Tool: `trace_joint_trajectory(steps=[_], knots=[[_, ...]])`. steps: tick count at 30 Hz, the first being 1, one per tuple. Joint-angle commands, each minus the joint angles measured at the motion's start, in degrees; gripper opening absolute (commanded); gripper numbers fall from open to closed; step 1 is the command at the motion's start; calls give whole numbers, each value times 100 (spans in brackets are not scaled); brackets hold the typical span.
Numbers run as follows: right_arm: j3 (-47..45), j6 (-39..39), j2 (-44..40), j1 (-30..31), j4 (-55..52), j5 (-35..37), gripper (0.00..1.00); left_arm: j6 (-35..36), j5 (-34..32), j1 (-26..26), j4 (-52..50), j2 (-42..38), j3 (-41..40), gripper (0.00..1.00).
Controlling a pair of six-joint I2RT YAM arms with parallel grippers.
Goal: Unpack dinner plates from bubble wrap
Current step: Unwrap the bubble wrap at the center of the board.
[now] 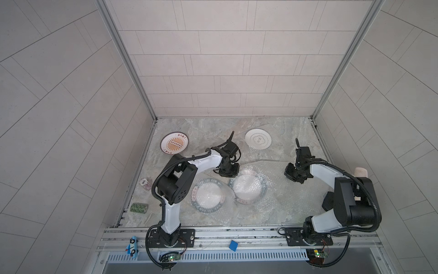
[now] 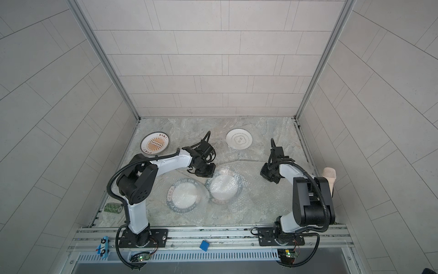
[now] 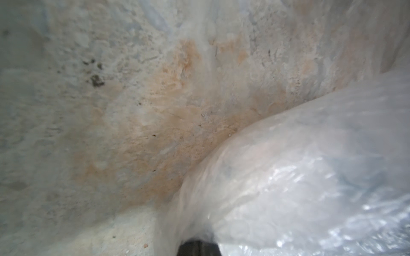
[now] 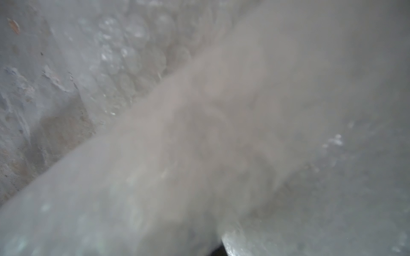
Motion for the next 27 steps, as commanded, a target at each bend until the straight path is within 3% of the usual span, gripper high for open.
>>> trace_joint_trajectory(steps=[1,9,12,18,21,23,27], knots=[[172,-106,-273,29,-211,77,21,-162,-55,-103,42,178,349,0],[681,-339,-811,51,-1137,925,62,-311,13,-313,290,415,722,0],[767,-340,-1017,68,-1353,985,66,-324,41,-317,297,434,785,0],[749,-342,-2175,101,-1689,1975,78,-216,-55,-313,152,425,761,0],[644,-541,-2633,80,-1522,2027,78,-164,-31,-301,117,474,759,0],[723,-527,-2833,86,-1651,1874,76,-146,-22,-286,108,488,767,0],[188,-780,-3118,123,-901,-35,69,-76,121,-226,114,496,850,0]])
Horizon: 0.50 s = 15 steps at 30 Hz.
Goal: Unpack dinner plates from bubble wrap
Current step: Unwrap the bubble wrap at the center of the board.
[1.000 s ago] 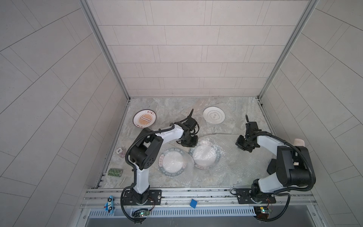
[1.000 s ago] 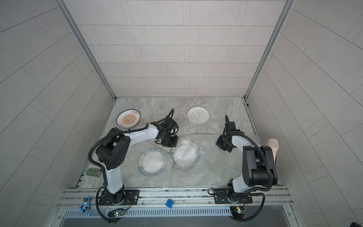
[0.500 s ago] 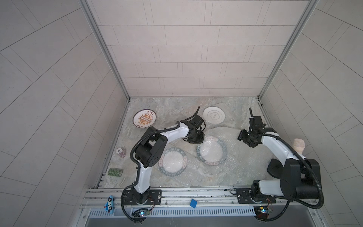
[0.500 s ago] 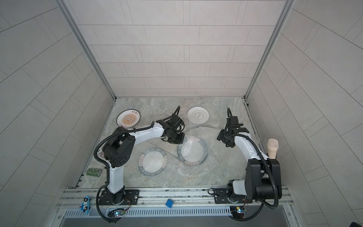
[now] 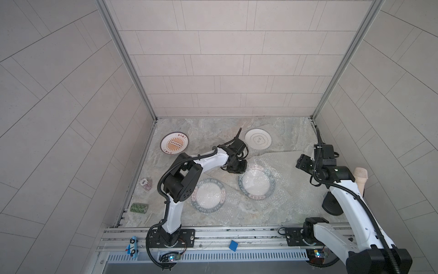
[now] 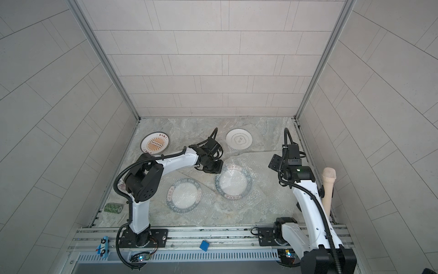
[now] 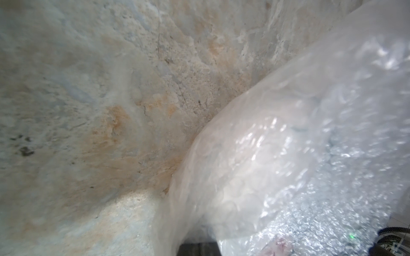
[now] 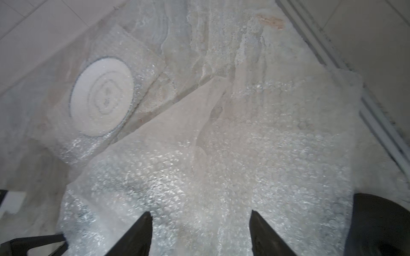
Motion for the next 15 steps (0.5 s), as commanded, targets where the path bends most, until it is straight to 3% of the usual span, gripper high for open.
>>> trace_joint_trajectory(steps=[1,3,7,9,15], knots=[[-449,-182,4,76,372,-1431,68,121,112,72,-95,157,241,0],[-497,-148,214,242,280,-1564,68,114,381,130,-15,191,326,0],[-523,-239,656,535,217,-1554,67,-101,964,303,492,-31,171,29],[-555,-182,897,535,283,-1600,67,-124,1062,347,600,-302,12,39],[-719,55,1301,543,728,-1643,66,-282,820,438,576,-1441,-914,72]])
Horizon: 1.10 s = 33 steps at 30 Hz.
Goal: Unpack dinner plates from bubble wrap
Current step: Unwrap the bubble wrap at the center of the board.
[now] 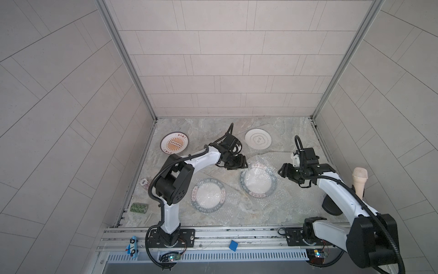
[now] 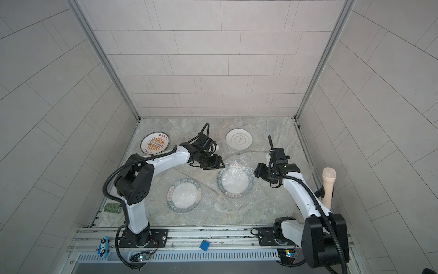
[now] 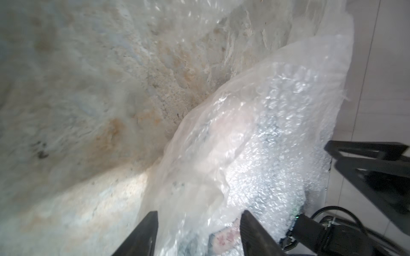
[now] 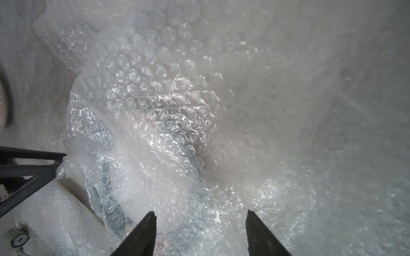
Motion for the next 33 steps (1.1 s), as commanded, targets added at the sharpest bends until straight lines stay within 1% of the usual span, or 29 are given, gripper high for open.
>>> trace_joint_trajectory(steps=[1,4,5,8,9,10,12,17,20,21,23,24,25,27,29,32,33], knots=[[2,100,86,25,219,-39,66,-151,-181,4,-63,-759,-479,78],[73,108,111,20,217,-67,69,-553,-159,-53,160,-1078,-1070,86],[86,102,76,20,201,-59,71,-688,-124,-122,261,-1098,-1183,87],[87,113,-96,21,212,-98,78,-1142,-29,-421,684,-891,-1316,88],[94,183,-113,20,176,-40,81,-1287,-35,-510,821,-749,-1303,87],[140,288,-100,16,14,176,83,-1411,-61,-572,956,-616,-1279,86],[172,269,-46,-123,-201,252,85,-1619,-65,-616,1184,-332,-1247,80],[31,250,-203,-703,-242,-55,89,-1756,-256,-611,1404,80,-1163,69],[-41,281,-109,-922,-67,-253,90,-1828,-233,-603,1559,294,-1088,58],[-15,302,-5,-975,-65,-326,90,-1833,-275,-598,1587,346,-1069,52],[-1,324,174,-1030,57,-388,90,-1826,-292,-566,1605,435,-1020,45],[-14,358,266,-1066,160,-417,91,-1801,-291,-534,1613,474,-984,38],[-34,402,367,-1101,315,-516,91,-1753,-290,-483,1602,528,-920,31],[-49,471,522,-1134,623,-649,91,-1627,-213,-383,1503,647,-728,21],[-49,562,679,-1153,820,-620,91,-1436,-151,-298,1305,771,-494,14],[-43,643,865,-1199,1028,-598,90,-1024,-89,-225,882,963,-72,13],[-69,659,894,-1219,1141,-589,90,-780,-20,-213,681,1061,129,12]])
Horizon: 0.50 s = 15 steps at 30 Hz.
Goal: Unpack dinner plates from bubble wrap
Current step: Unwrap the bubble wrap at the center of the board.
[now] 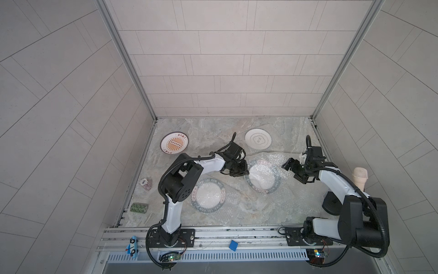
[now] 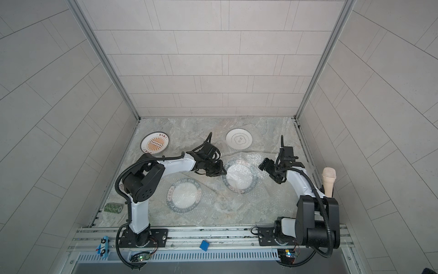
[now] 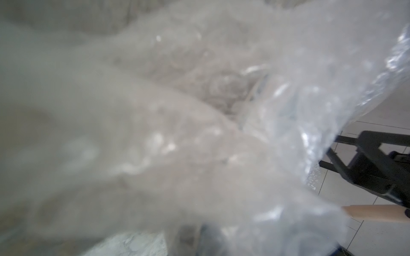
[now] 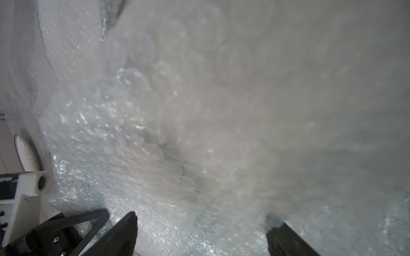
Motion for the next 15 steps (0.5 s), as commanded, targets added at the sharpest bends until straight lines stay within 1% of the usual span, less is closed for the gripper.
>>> trace_joint_trajectory(steps=[1,3,9,12,13,15], knots=[[-82,173,93,-82,436,39,90,683,-101,92,-825,345,532,12],[-60,203,171,-164,544,137,90,978,-84,124,-1225,593,933,12],[86,286,560,-316,1070,276,88,1331,93,174,-1640,1212,1614,12],[182,417,823,-358,1484,39,84,1379,162,187,-1667,1333,1733,12],[198,458,876,-355,1640,14,82,1390,160,183,-1700,1360,1760,14],[251,559,984,-353,1965,-118,76,1416,155,207,-1721,1382,1754,22]])
